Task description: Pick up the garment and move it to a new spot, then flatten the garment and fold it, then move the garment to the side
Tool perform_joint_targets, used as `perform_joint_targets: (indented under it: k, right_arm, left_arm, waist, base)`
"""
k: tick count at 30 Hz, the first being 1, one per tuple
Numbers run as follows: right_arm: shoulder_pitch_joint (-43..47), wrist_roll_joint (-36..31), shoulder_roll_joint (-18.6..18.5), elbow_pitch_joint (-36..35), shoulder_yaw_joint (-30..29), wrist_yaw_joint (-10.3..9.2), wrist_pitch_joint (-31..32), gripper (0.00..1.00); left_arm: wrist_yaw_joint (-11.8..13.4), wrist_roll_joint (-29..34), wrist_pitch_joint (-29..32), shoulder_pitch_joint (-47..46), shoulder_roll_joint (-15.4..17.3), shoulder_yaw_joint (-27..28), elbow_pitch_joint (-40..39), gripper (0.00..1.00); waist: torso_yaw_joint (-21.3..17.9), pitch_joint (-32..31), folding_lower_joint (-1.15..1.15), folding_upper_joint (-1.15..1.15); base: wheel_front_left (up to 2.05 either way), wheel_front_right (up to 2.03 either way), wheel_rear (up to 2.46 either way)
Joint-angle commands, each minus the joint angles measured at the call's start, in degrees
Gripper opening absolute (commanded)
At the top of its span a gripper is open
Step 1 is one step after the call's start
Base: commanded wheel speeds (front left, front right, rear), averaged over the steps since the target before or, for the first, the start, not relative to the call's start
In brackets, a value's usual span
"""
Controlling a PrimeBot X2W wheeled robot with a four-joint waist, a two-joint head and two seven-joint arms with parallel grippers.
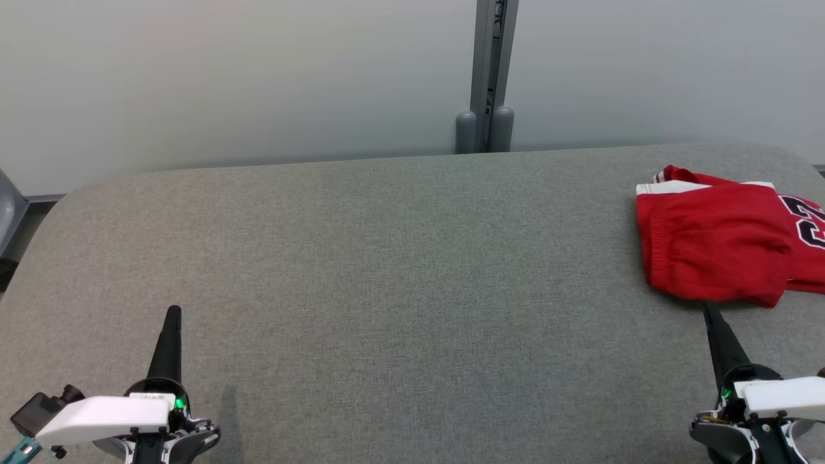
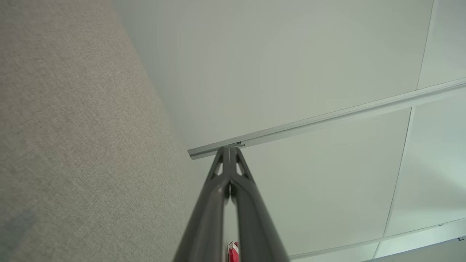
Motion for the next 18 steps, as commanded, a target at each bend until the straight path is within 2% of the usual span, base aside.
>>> perform_joint_targets:
  k: [1,18]
  right_arm:
    - [-0.97,1.46,-0.12,-0.18,-0.49,0.02,0.47,0.0]
    - [-1.52,8.17,0.37,0.3,-1.61,0.02,2.47,0.0]
  left_arm:
    - [-0.45,-1.51,0.37,-1.31,0.37,0.34,-0.16,0.0]
    - [-0.5,-8.33,2.26,-2.3,0.42,0.62,0.15,0.0]
  waist:
    - [0.03,0.01,0.0,0.0]
    - [0.25,0.14,0.0,0.0]
  base:
    - [0.0,0.0,0.0]
    - [0.0,0.0,0.0]
